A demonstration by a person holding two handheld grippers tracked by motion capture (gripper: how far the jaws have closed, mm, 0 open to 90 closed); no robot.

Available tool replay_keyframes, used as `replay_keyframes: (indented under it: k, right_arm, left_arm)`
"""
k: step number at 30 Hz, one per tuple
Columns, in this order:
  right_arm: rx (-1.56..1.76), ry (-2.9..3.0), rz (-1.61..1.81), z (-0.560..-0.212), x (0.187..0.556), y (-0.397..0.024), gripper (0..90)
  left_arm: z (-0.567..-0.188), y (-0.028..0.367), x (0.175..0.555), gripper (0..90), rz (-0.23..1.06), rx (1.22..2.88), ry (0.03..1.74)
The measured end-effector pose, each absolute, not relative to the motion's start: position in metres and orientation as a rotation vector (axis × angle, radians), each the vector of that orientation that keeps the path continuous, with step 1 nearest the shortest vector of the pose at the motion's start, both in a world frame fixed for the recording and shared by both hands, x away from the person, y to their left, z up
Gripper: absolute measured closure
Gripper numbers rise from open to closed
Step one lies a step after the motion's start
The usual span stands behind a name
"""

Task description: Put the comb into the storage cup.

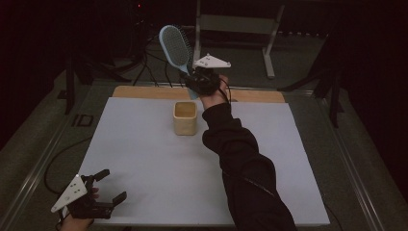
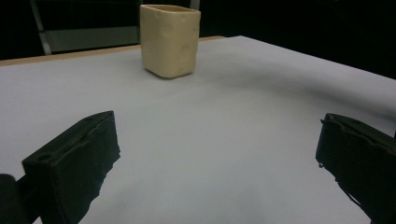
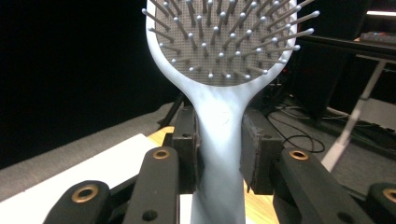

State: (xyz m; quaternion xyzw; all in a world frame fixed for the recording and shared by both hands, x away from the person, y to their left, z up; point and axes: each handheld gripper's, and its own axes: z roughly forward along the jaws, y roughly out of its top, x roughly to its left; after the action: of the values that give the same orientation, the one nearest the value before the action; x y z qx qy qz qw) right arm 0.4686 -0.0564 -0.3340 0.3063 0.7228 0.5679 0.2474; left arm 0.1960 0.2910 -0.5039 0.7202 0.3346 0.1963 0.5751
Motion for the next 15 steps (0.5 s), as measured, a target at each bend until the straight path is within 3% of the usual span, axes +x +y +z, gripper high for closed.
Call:
replay_keyframes:
  k: [15]
  right_arm:
    - [0.815, 1.943, 1.581, -0.355, 0.482, -0.035, 69.8]
  left_arm:
    - [-0.505, 0.292, 0.196, 0.0, 0.459, 1.684, 0.786]
